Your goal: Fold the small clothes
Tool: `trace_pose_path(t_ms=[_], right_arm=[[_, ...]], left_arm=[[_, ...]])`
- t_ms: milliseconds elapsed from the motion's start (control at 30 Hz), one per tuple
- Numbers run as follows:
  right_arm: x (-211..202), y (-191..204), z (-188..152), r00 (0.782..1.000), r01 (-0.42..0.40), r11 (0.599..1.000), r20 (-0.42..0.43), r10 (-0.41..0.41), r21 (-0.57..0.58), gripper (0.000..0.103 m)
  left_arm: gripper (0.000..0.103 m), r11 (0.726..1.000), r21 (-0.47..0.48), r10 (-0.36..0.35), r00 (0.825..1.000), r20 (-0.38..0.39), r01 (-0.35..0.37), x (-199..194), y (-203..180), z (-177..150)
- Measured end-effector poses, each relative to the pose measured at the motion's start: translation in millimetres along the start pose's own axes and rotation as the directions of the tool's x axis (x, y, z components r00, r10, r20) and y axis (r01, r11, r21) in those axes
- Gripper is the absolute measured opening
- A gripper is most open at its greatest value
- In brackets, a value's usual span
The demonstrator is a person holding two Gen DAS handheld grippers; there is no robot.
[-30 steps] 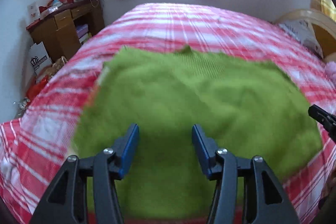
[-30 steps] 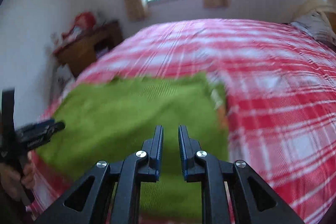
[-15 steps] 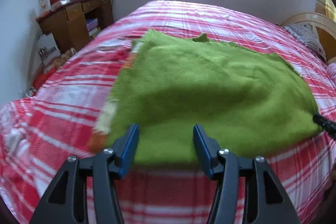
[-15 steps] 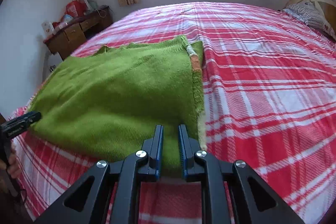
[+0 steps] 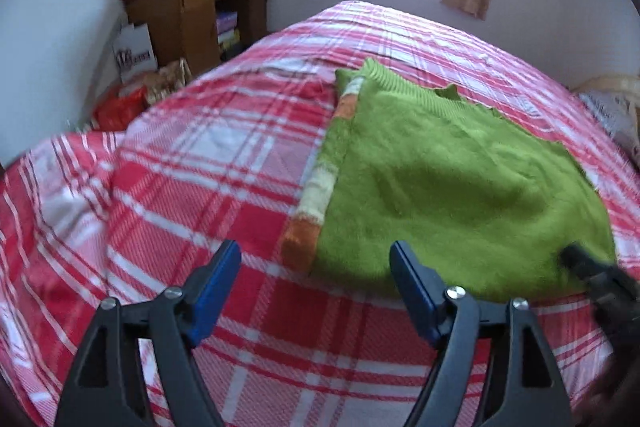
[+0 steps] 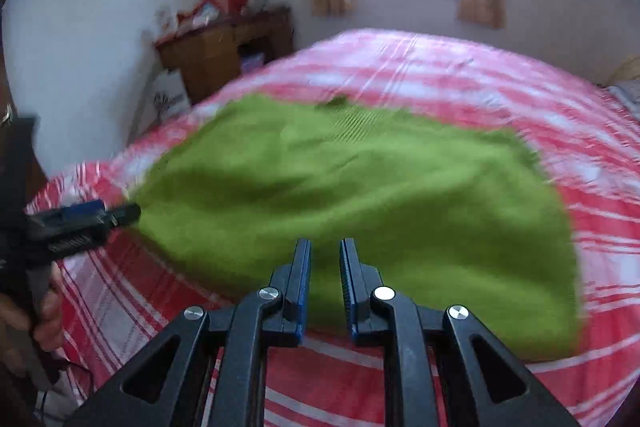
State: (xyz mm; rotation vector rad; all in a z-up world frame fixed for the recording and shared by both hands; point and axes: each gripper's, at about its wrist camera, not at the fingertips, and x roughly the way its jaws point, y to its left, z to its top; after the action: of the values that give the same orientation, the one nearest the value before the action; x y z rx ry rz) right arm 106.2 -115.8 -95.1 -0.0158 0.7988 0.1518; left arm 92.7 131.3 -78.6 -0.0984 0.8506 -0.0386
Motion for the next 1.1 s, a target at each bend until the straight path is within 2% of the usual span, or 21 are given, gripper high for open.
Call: trace_pose_path(t_ms=[67,100,167,267,400,567,667,800,867,933,967,1033,1067,1100], right_arm=[[19.3,8.3,-12.1,0.998,0.014,0.999,-0.059,-0.016,-0.032,0.015],[16.8,8.9,-14.7,0.999,0.020,0.999,-0.028,-0.021,-0.043,0.015],[13.9,8.1,-13.4,0.999,0.013,0.999,-0.037,-0.015,-0.044,0.016],[14.0,-0.4,-14.8,0.999,-0.016,0.999,-0.032,0.015,-0.032,0.016],[13.9,-6.8,-19.4,0.999,-0.053,0.999,-0.011,0.053,0.000,0.016],[15.1,-11.1,-19.4,0.997,-0.078,0.997,0.004,0.078,0.017,0.016],[14.6,-14.9,-20.8,0.995,-0.100,0.994,0.010,0.100,0.037,0.016],[13.9,-15.3,-21.5,0.995,-0.098,0.995,0.012,0.098,0.034,0.016],[14.1,-14.7,-21.3,0.996,-0.094,0.995,0.013,0.094,0.030,0.016],[14.6,-15.3,-21.4,0.995,-0.096,0.995,0.014,0.096,0.031,0.016],[14.9,-16.0,-21.4,0.995,-0.099,0.995,0.014,0.099,0.034,0.016],[15.1,-16.9,-21.4,0.995,-0.103,0.994,0.015,0.102,0.037,0.016],[14.8,-16.6,-21.4,0.995,-0.103,0.994,0.015,0.102,0.037,0.016],[14.7,-16.6,-20.8,0.995,-0.102,0.994,0.012,0.102,0.038,0.016]], left_arm=[[0.079,1.000,-0.010,-0.014,1.000,-0.011,0.014,3.4,4.2,-5.5],[0.079,0.999,-0.030,-0.030,0.999,-0.017,0.029,5.0,8.0,-7.7],[0.079,0.992,-0.091,-0.083,0.996,-0.013,0.081,3.9,13.7,-9.7],[0.079,0.957,-0.218,-0.186,0.982,0.035,0.189,0.3,18.4,-13.6],[0.079,0.933,-0.278,-0.226,0.973,0.037,0.227,6.6,10.4,-19.9],[0.079,0.929,-0.285,-0.219,0.971,0.093,0.237,12.0,2.5,-14.2],[0.079,0.914,-0.305,-0.247,0.963,0.104,0.268,24.0,0.2,0.8],[0.079,0.891,-0.358,-0.247,0.960,0.134,0.279,37.5,0.0,17.9],[0.079,0.875,-0.374,-0.269,0.951,0.150,0.307,41.4,-1.5,24.1],[0.079,0.872,-0.377,-0.272,0.949,0.158,0.312,48.2,-2.2,30.4],[0.077,0.872,-0.382,-0.266,0.951,0.157,0.307,51.9,-1.8,32.4],[0.066,0.875,-0.385,-0.252,0.955,0.157,0.294,54.0,-1.6,34.1],[0.048,0.878,-0.379,-0.252,0.956,0.152,0.292,55.1,-2.2,35.0],[0.039,0.886,-0.374,-0.239,0.962,0.134,0.272,56.0,-1.9,34.6]])
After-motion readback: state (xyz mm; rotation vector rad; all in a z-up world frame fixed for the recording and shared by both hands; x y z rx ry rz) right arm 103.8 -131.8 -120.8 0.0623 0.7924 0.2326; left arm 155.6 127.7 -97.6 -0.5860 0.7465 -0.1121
